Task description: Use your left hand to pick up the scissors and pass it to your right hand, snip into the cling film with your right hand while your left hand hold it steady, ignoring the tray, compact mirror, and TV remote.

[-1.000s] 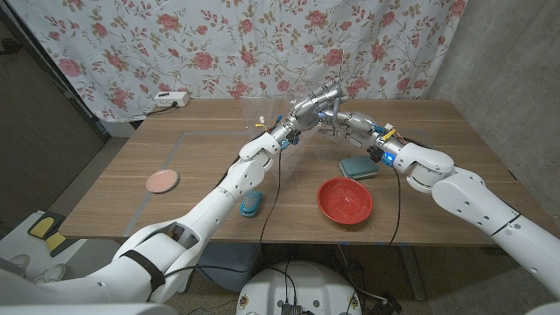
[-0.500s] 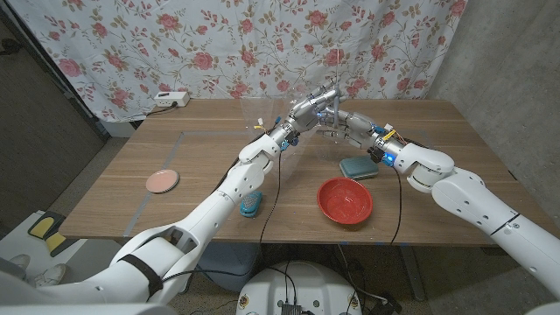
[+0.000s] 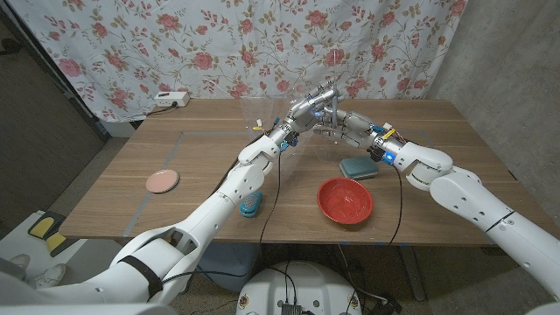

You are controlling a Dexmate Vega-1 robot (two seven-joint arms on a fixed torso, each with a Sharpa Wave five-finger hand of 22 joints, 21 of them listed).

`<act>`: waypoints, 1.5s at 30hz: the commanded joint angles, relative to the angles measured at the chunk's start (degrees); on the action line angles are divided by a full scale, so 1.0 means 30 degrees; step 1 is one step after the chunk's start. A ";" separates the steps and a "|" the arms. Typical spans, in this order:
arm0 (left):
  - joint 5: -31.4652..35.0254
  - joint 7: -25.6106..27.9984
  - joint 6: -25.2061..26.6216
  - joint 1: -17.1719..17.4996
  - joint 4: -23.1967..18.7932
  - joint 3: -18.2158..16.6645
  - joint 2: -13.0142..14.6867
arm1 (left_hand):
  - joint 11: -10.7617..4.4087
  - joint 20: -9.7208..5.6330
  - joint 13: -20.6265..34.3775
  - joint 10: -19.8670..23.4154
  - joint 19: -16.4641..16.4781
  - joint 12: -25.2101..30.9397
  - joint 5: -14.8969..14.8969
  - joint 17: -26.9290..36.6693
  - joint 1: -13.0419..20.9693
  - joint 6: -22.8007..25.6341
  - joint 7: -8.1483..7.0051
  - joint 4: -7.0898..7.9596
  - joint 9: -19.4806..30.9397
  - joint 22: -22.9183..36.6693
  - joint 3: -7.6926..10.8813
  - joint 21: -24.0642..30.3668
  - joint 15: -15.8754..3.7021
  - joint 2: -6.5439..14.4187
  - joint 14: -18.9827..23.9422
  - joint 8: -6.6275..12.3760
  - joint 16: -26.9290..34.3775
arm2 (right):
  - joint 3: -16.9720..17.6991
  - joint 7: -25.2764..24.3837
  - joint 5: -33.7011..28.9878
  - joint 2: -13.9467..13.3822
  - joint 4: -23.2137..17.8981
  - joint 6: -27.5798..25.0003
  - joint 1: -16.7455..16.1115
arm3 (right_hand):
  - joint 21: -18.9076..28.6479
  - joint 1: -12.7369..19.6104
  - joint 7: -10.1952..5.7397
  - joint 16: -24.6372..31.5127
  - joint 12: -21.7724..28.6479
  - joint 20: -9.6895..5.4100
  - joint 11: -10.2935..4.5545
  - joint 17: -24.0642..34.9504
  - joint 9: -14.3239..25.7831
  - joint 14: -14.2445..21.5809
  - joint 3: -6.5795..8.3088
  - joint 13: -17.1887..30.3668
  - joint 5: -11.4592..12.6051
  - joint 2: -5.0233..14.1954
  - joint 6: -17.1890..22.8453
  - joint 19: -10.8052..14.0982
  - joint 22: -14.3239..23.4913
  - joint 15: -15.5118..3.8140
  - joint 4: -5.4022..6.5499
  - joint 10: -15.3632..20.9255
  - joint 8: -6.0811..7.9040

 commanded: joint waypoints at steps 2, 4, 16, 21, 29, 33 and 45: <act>0.0091 -0.0193 -0.0021 -0.0097 0.0238 0.0116 -0.0084 | -0.1941 0.0046 0.0097 0.1839 -0.0128 -0.0035 0.0141 0.0045 -0.0040 -0.0085 -0.0074 0.0106 0.0040 -0.0020 0.0104 0.0123 -0.0591 0.0217 -0.0685 0.0006 -0.0050 | -0.0015 0.0474 0.0387 0.0033 0.0086 -0.0289 0.0057 | 0.0267 0.0433 -0.1236 0.0613 0.1358 -0.0086 -0.3582 -0.0048 0.0277 0.1638 0.0363 0.0110 0.0203 0.0189 -0.0310 0.0135 0.0007 -0.0787 -0.0134 0.7503 0.0121; 0.0063 -0.0246 -0.0001 -0.0103 0.0302 0.0119 -0.0106 | -0.1937 0.0034 0.0094 0.1827 -0.0130 -0.0049 0.0145 0.0051 -0.0030 -0.0075 -0.0090 0.0097 0.0040 -0.0020 0.0107 0.0124 -0.0616 0.0212 -0.0694 0.0012 -0.0052 | 0.0006 0.0462 0.0496 0.0038 0.0037 -0.0374 0.0058 | 0.0266 0.0661 -0.1410 0.1009 0.1572 -0.0046 -0.4040 -0.0063 0.0538 0.2722 0.0536 0.0066 0.0305 0.0402 -0.0704 0.0266 -0.0013 -0.1402 -0.0197 0.8811 0.0174; -0.0022 -0.0345 0.0128 -0.0082 0.0447 0.0096 -0.0139 | -0.1972 0.0008 0.0178 0.1865 -0.0158 -0.0048 0.0149 0.0229 -0.0075 -0.0110 -0.0129 0.0124 0.0045 -0.0021 0.0037 0.0131 -0.0600 0.0192 -0.0635 0.0013 0.0101 | -0.0042 0.1046 0.1010 0.0081 0.0256 -0.0740 0.0240 | 0.0315 0.1709 -0.1639 0.1999 0.2657 -0.0075 -0.6555 0.0085 0.1936 0.5278 0.0957 0.0929 0.0821 0.0575 -0.1386 0.1125 -0.0021 -0.3014 -0.0409 1.2376 0.0940; -0.0005 -0.0372 0.0148 -0.0085 0.0485 0.0100 -0.0138 | -0.1983 0.0001 0.0186 0.1880 -0.0172 -0.0067 0.0156 0.0303 -0.0067 -0.0093 -0.0119 0.0121 0.0047 -0.0020 0.0027 0.0135 -0.0595 0.0203 -0.0674 0.0026 0.0138 | -0.0035 0.1247 0.1305 0.0132 0.0293 -0.0913 0.0259 | 0.0673 0.1900 -0.1593 0.2320 0.3561 -0.0428 -0.6611 0.0440 0.2491 0.5786 0.0877 0.1828 0.0880 0.0552 -0.1690 0.2245 0.0049 -0.3247 -0.0347 1.2811 0.1158; -0.0001 -0.0414 0.0168 -0.0112 0.0534 0.0098 -0.0163 | -0.1979 0.0005 0.0212 0.1903 -0.0167 -0.0086 0.0162 0.0373 -0.0057 -0.0104 -0.0149 0.0108 0.0048 -0.0016 0.0019 0.0152 -0.0605 0.0192 -0.0681 0.0026 0.0177 | 0.0012 0.1515 0.1767 0.0130 0.0254 -0.1255 0.0266 | 0.2491 0.2729 -0.1239 0.4969 0.6940 -0.1980 -0.6476 0.3481 0.4582 0.8064 0.0306 0.5948 0.0815 0.0558 -0.2098 0.7815 0.0350 -0.4150 -0.0284 1.1757 0.1946; 0.0014 -0.0377 0.0193 -0.0107 0.0509 0.0093 -0.0150 | -0.1973 0.0003 0.0220 0.1900 -0.0172 -0.0113 0.0165 0.0411 -0.0072 -0.0119 -0.0158 0.0121 0.0049 -0.0013 0.0017 0.0162 -0.0593 0.0205 -0.0697 0.0025 0.0190 | 0.0054 0.1511 0.1827 0.0056 0.0159 -0.1353 0.0208 | 0.3679 0.3165 -0.1120 0.7086 0.8493 -0.3176 -0.6459 0.5858 0.5512 0.9564 -0.0039 0.7835 0.0769 0.0552 -0.2256 0.9768 0.0741 -0.5091 -0.0280 1.1159 0.2155; -0.0070 -0.0373 0.0275 -0.0019 0.0383 0.0026 -0.0064 | -0.1973 0.0022 0.0241 0.1929 -0.0180 -0.0144 0.0167 0.0438 -0.0092 -0.0117 -0.0147 0.0131 0.0050 -0.0009 0.0025 0.0178 -0.0572 0.0209 -0.0742 0.0032 0.0170 | 0.0271 0.0778 0.2213 -0.0093 -0.0320 -0.1879 -0.0047 | 0.8094 0.4073 -0.0992 1.1531 1.1502 -0.5590 -0.6740 1.1621 0.7590 1.2584 -0.0399 1.1049 0.0757 0.0565 -0.0829 1.2737 0.3364 -0.6069 -0.0243 1.1370 0.3541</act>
